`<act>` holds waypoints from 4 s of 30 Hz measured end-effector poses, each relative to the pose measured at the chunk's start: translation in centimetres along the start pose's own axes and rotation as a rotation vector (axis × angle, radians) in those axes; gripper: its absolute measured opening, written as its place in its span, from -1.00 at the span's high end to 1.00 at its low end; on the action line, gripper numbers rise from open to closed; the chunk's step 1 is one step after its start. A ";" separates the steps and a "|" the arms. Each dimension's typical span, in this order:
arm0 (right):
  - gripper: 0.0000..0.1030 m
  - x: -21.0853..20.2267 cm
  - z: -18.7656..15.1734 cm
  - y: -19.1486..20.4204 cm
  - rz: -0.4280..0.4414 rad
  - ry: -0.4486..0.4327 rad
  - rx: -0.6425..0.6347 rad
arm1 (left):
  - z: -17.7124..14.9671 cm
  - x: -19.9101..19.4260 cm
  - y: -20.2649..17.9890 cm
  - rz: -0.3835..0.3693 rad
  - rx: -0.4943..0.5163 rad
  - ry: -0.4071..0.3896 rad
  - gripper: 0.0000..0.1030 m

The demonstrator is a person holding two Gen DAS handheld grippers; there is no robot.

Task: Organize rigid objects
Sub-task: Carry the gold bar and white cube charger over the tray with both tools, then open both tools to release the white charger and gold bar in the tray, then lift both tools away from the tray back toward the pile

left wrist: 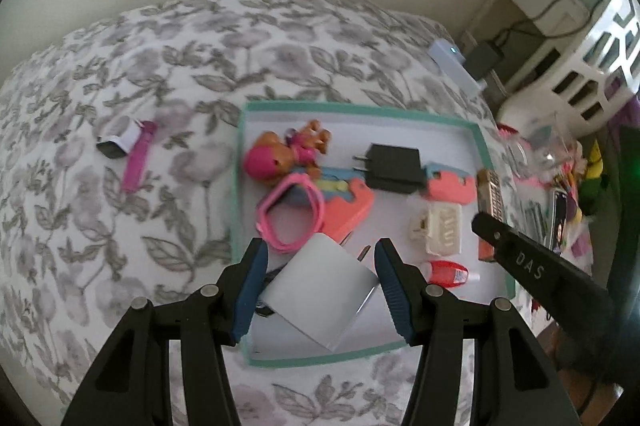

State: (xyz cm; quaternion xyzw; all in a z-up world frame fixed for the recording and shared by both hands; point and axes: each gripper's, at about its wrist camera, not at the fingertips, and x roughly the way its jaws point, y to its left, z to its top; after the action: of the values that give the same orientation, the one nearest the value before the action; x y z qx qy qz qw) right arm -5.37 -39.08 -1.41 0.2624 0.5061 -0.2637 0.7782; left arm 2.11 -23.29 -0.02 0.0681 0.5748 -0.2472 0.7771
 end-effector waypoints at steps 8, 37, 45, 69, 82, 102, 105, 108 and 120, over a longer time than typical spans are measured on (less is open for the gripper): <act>0.57 0.8 0.1 -0.8 -0.071 0.012 -0.005 | -0.8 1.6 -1.9 0.026 0.063 0.026 -0.11; 0.56 2.8 0.0 -1.9 -0.150 0.065 -0.008 | -1.8 4.4 -3.7 0.083 0.130 0.060 -0.13; 0.56 2.9 0.1 -1.7 -0.158 0.066 -0.020 | -1.7 3.8 -3.8 0.082 0.131 0.041 -0.21; 0.30 -1.5 0.5 1.8 -0.122 -0.069 -0.102 | 0.7 0.5 2.4 0.142 -0.077 -0.058 -0.54; -0.20 -2.6 -1.1 7.4 -0.028 -0.110 -0.229 | 1.4 -0.5 9.9 0.267 -0.325 -0.054 -0.70; -0.71 -1.0 -4.4 14.7 0.105 -0.085 -0.385 | -0.3 -3.3 24.1 0.315 -0.720 -0.066 -0.91; -0.83 -0.8 -4.5 15.3 0.117 -0.081 -0.391 | -0.8 -4.0 26.1 0.334 -0.761 -0.093 -0.91; -1.00 -0.6 -4.5 15.8 0.121 -0.084 -0.396 | -0.8 -4.4 27.4 0.340 -0.774 -0.121 -0.92; -1.00 0.8 -3.8 19.0 0.125 -0.075 -0.434 | 2.5 -2.9 26.3 0.285 -0.624 -0.145 -0.93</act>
State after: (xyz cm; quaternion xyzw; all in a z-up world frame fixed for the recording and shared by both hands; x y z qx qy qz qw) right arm 5.30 -22.89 -0.77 0.1099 0.5044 -0.1094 0.8494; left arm 15.85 -0.52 -1.24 -0.1107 0.5508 0.0472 0.8259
